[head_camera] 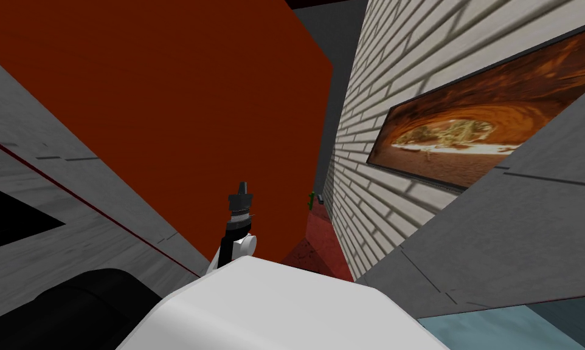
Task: Push the door open
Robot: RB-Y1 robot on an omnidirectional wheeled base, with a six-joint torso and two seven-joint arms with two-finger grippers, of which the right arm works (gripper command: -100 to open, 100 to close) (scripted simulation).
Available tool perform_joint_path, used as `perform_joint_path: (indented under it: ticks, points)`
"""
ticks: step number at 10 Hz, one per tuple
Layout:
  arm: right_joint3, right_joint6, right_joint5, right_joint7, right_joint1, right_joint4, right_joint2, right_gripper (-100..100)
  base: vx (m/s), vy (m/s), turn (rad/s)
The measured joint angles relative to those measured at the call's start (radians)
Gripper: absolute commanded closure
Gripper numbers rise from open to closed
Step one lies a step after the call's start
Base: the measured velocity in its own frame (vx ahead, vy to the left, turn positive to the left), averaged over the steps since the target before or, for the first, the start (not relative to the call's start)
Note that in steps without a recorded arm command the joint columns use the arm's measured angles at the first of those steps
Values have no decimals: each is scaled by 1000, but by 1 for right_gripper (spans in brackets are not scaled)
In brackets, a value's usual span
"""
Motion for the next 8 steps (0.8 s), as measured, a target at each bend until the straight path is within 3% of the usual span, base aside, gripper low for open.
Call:
perform_joint_path:
  ticks: [1,2,5,6,8]
  points:
    - [-1,-6,0,2,-5,13,-3,-100,7,2,0]
    - [-2,8,0,-2,11,-16,-1,-100,8,-13,-7]
    - [0,15,1,-2,14,-19,4,-100,17,0,8]
    - [-1,29,1,-6,30,-44,5,-100,6,8,-12]
    - [-1,13,-1,-2,16,-14,1,-100,8,-5,-5]
